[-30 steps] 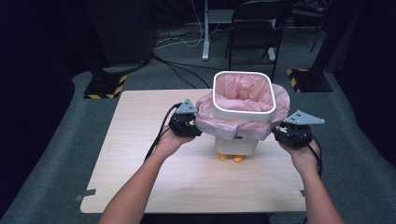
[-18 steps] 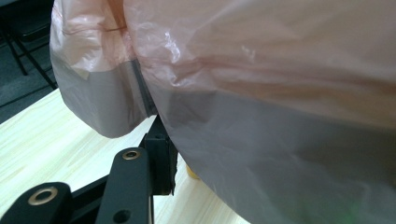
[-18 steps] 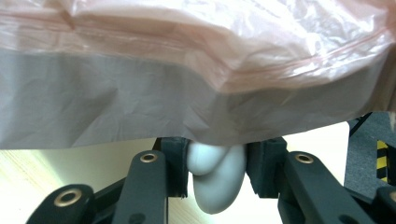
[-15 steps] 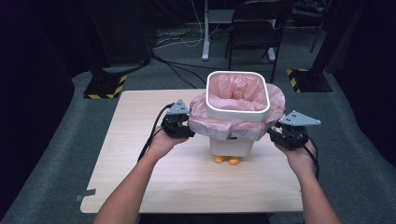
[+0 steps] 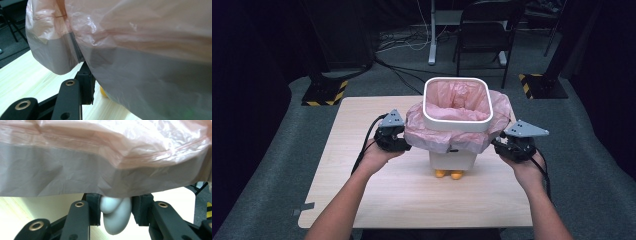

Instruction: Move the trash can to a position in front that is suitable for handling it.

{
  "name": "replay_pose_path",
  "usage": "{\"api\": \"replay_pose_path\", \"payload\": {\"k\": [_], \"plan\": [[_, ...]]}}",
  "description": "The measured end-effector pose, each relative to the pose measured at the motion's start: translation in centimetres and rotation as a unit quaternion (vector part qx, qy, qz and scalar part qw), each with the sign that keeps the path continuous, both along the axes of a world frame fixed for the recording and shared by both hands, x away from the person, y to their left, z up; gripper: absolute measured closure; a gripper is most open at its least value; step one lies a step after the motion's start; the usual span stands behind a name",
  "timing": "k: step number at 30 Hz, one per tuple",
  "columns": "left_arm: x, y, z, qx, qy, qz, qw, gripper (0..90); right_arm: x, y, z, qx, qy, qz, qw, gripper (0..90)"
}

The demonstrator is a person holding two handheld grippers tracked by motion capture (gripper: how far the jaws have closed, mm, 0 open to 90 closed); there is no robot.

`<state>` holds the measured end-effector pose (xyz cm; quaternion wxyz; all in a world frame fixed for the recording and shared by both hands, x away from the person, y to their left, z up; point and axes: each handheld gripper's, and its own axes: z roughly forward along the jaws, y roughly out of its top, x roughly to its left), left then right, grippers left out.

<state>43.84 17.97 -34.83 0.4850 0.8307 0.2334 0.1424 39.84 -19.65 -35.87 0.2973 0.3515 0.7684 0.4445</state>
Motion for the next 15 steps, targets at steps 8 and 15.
{"api": "replay_pose_path", "payload": {"k": [8,15], "plan": [[-1.3,1.4,0.3,0.002,-0.008,0.001,1.0,54.7,-0.6,1.1,0.1,-0.002,-0.001,0.011,0.9999,63.8],[-2.2,2.8,0.3,-0.007,-0.01,0.006,0.9999,54.7,-1.4,2.4,0.5,-0.013,-0.011,0.02,0.9996,63.7]]}}
